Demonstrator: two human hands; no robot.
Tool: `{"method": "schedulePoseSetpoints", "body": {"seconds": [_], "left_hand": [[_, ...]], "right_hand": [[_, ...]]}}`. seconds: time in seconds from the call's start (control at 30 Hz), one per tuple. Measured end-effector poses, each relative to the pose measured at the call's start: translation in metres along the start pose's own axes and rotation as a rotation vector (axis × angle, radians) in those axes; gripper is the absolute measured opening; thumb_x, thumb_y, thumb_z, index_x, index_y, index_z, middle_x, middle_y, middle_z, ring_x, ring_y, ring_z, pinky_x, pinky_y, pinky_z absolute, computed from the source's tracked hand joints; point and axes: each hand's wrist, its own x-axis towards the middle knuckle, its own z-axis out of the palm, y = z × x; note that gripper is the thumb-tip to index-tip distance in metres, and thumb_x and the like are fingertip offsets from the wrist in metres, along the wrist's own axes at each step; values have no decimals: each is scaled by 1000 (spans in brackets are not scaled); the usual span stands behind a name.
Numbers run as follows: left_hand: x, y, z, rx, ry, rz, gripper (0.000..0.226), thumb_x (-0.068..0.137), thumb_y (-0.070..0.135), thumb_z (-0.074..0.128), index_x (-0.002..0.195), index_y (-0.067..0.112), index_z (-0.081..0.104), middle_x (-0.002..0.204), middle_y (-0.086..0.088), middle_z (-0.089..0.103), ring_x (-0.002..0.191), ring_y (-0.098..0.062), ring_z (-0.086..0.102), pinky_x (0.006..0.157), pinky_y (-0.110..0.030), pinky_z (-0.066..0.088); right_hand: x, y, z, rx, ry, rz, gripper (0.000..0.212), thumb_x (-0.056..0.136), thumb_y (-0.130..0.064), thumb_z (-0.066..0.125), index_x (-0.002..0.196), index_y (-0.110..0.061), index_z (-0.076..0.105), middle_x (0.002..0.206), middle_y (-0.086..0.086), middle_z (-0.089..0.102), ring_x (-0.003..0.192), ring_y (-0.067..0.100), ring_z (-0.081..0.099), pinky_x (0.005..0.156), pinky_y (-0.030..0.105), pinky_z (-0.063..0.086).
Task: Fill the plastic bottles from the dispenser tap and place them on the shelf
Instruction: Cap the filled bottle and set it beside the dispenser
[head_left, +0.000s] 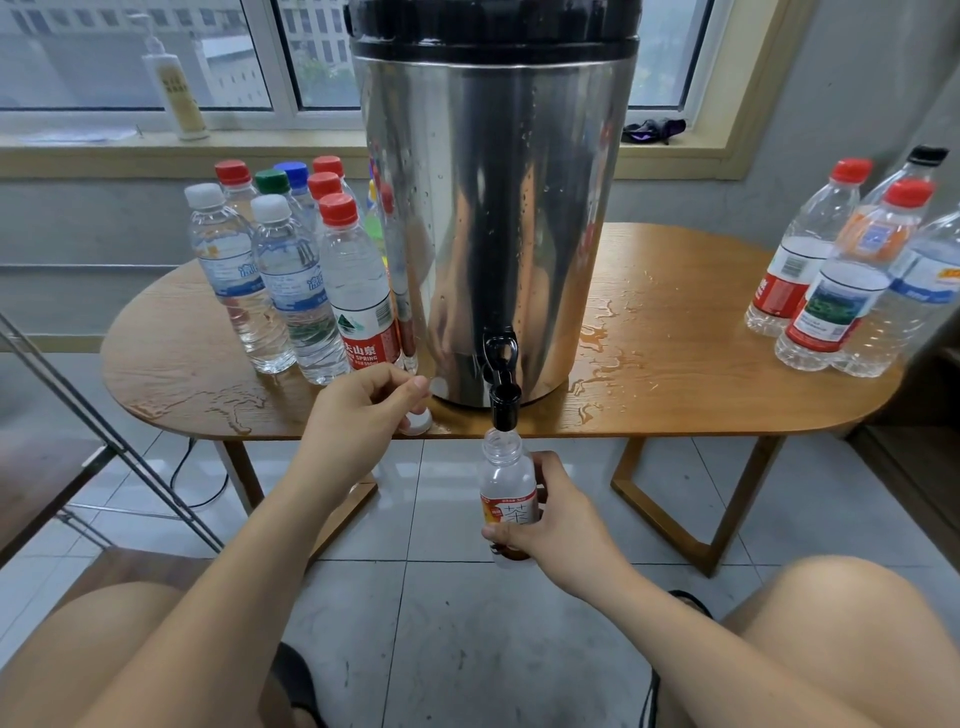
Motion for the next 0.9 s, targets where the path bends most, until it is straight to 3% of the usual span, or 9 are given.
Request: {"method": "schedulePoseSetpoints", "body": {"seconds": [0.33, 0.67, 0.9], "left_hand": [[-3, 2, 7, 21, -45, 22, 22, 103, 42, 71, 93, 26, 81, 88, 4, 80, 81, -8, 72, 90, -44, 62], [-3, -1, 11, 42, -56, 21, 22, 104, 39, 71, 89, 25, 81, 88, -1, 79, 86, -21, 72, 91, -52, 62], [-2, -2, 13, 46, -57, 15, 22, 105, 35, 70, 88, 25, 80, 86, 0, 78, 85, -21, 70, 88, -49, 62]], "right_hand": [[-1, 0, 0, 13, -8, -7, 77, 76, -33, 99, 135, -38, 48, 120, -19, 67, 105, -1, 65, 68, 7, 52], [0, 0, 1, 21, 3, -13, 78, 75, -34, 99, 134, -38, 48, 119, -20, 67, 105, -1, 65, 71, 8, 52], [0, 1, 2, 34, 5, -14, 77, 75, -31, 100, 133, -36, 50, 120, -17, 68, 106, 4, 67, 69, 8, 53]]}}
